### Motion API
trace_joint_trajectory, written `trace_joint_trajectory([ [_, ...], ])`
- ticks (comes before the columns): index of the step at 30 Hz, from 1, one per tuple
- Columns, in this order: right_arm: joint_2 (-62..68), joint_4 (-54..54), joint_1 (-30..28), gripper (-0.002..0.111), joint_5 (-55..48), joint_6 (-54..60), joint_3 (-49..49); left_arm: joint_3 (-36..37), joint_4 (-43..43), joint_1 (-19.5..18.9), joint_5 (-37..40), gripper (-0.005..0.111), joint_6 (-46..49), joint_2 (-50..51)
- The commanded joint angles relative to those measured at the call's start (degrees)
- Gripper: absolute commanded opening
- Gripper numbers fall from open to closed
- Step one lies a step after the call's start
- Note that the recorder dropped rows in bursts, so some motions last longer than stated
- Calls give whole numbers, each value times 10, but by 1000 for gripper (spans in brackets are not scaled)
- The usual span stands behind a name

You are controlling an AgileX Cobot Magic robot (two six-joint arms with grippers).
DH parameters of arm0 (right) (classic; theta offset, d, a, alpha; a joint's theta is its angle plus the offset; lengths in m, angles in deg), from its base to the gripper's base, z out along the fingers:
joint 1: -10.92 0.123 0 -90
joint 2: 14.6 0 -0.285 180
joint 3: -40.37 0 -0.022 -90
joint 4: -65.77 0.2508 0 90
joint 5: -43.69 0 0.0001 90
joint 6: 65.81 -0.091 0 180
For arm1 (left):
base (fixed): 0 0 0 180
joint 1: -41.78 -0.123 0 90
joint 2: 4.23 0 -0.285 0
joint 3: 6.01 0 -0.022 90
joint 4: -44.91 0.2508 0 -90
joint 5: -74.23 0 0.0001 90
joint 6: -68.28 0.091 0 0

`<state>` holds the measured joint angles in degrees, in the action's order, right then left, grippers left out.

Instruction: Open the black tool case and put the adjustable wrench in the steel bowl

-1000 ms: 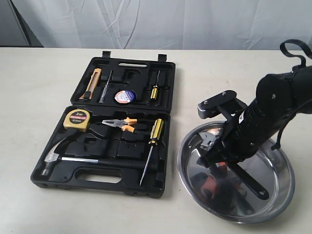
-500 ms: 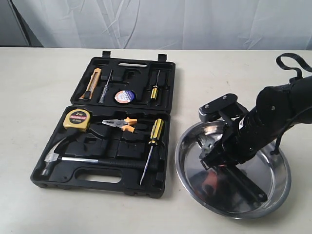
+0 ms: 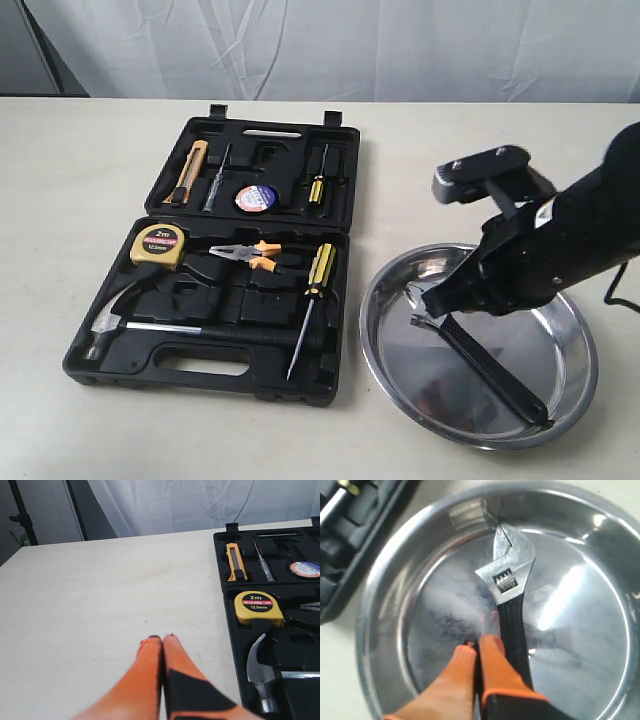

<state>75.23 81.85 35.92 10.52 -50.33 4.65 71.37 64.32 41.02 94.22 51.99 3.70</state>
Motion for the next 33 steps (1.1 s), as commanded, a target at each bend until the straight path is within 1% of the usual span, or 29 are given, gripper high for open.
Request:
trace_joint_trajectory([
  [1, -122, 30, -3, 0, -44, -1, 0, -2, 0, -2, -6, 0, 0, -1],
  [5, -236, 68, -3, 0, -64, -2, 0, -2, 0, -2, -6, 0, 0, -1],
  [10, -334, 70, -3, 0, -67, -2, 0, -2, 0, -2, -6, 0, 0, -1],
  [18, -420, 69, -3, 0, -62, 1, 0, -2, 0, -2, -6, 0, 0, -1],
  [21, -453, 47, -3, 0, -22, 2, -15, -2, 0, -2, -6, 0, 0, -1],
  [23, -484, 34, -7, 0, 32, 6, -45, -2, 0, -2, -6, 0, 0, -1],
  [26, -541, 49, -45, 0, 135, 7, -129, -2, 0, -2, -6, 0, 0, -1],
  [28, -586, 84, -86, 0, 199, 7, -204, -2, 0, -2, -6, 0, 0, -1],
  [29, -630, 117, -125, 0, 235, 7, -267, -2, 0, -2, -6, 0, 0, -1],
  [30, -656, 128, -142, 0, 242, 7, -297, -2, 0, -2, -6, 0, 0, -1],
  [31, -708, 135, -165, 0, 244, 7, -347, -2, 0, -2, -6, 0, 0, -1],
  [33, -778, 138, -191, 0, 240, 7, -396, -2, 0, -2, -5, 0, 0, -1],
])
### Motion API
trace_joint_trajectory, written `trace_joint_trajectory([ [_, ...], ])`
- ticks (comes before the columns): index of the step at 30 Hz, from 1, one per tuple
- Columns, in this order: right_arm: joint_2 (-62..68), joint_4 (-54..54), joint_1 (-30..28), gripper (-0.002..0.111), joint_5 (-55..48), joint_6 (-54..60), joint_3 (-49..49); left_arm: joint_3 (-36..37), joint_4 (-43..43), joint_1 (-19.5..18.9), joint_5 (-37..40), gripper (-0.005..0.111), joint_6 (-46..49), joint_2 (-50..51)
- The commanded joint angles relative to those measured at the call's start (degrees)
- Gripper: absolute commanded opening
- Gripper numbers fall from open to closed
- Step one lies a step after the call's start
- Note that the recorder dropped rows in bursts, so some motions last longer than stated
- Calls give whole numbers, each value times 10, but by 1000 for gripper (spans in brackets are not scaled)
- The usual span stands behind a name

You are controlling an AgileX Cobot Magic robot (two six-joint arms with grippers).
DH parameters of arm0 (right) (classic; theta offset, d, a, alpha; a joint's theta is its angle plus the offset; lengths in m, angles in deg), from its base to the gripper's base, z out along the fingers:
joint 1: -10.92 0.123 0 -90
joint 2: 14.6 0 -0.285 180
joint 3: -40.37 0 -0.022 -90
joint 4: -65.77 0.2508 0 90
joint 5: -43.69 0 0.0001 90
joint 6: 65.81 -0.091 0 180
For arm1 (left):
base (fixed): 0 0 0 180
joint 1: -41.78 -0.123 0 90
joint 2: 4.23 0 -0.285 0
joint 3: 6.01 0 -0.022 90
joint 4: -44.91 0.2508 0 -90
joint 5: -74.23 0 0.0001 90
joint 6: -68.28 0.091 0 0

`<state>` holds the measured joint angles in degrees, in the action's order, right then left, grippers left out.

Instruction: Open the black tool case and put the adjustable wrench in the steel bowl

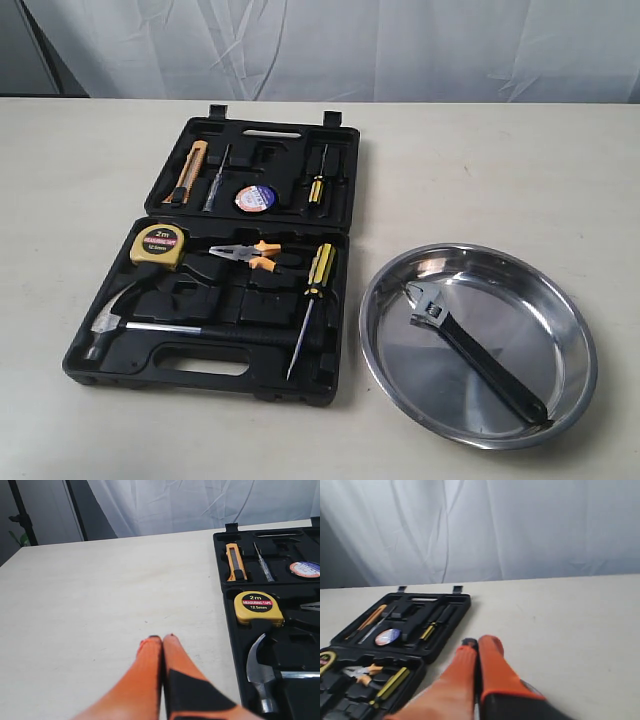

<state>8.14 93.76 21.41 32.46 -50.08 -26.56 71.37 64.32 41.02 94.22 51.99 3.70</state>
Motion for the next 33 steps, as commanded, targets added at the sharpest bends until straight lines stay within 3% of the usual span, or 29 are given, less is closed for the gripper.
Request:
trace_joint_trajectory([
  [1, -130, 20, -55, 0, 12, 4, -96, -2, 0, -2, -5, 0, 0, -1],
  [7, -150, 24, -85, 0, -60, 4, -103, -2, 0, -2, -5, 0, 0, -1],
  [33, -150, 25, -85, 0, -62, 4, -103, -2, 0, -2, -5, 0, 0, -1],
])
